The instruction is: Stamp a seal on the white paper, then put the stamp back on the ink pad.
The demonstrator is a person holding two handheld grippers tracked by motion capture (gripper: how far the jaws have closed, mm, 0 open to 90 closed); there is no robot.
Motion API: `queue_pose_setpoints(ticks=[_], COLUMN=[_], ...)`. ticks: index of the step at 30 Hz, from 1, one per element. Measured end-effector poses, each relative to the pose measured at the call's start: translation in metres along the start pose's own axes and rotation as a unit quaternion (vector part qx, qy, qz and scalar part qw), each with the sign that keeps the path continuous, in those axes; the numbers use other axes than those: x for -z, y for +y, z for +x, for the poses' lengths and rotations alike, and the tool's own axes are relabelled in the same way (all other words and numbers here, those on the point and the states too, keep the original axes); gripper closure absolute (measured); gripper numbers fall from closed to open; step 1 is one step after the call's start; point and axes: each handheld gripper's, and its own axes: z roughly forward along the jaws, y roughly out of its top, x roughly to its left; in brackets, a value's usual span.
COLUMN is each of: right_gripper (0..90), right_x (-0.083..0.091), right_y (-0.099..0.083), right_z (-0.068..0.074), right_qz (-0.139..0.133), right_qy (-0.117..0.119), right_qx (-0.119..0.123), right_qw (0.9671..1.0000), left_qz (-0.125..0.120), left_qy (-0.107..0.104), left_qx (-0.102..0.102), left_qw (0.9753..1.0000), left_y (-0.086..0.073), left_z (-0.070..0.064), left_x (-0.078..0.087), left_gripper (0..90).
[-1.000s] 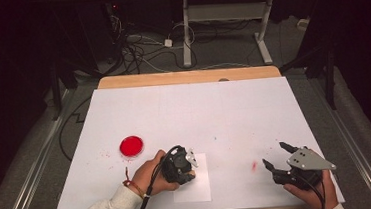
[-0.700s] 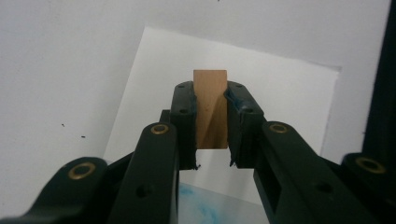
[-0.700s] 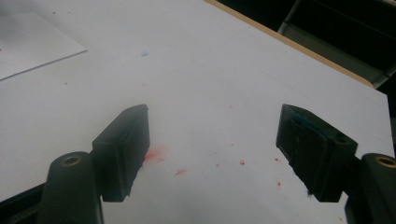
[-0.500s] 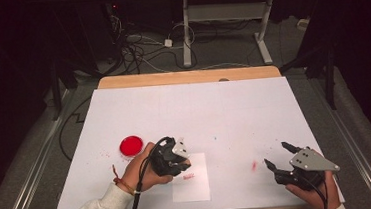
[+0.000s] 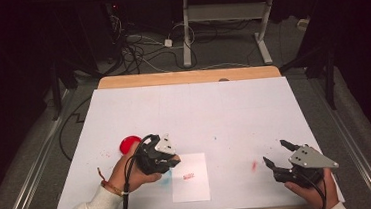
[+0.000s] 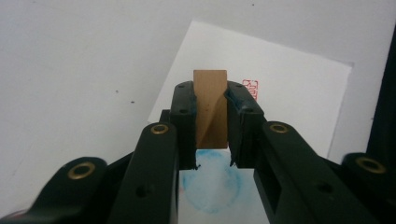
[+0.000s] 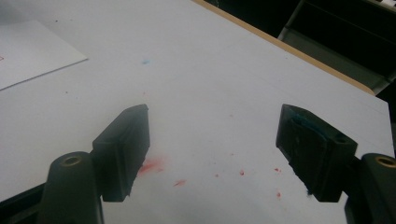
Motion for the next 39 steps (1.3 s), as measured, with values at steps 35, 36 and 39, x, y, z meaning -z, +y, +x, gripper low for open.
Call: queue_pose_setpoints(ticks=[35, 36, 39], right_gripper=[26.7, 26.7, 26.7], right_x=[-0.007, -0.007, -0.007], right_y=[0.005, 0.005, 0.005], right_z=[0.004, 0.004, 0.003], right_qz=[-0.002, -0.001, -0.001], right_qy=[0.014, 0.016, 0.016], right_qx=[0.004, 0.006, 0.004], right_qw=[0.9999, 0.9999, 0.9999], left_qz=[-0.010, -0.013, -0.017], left_qy=[0.044, 0.046, 0.055], left_qx=[0.058, 0.061, 0.069], left_qw=[0.9973, 0.9970, 0.9960], left_y=[-0.032, -0.033, -0.037], left_z=[0.026, 0.027, 0.030], left_x=[0.026, 0.028, 0.033], left_gripper=[73.5, 73.5, 73.5])
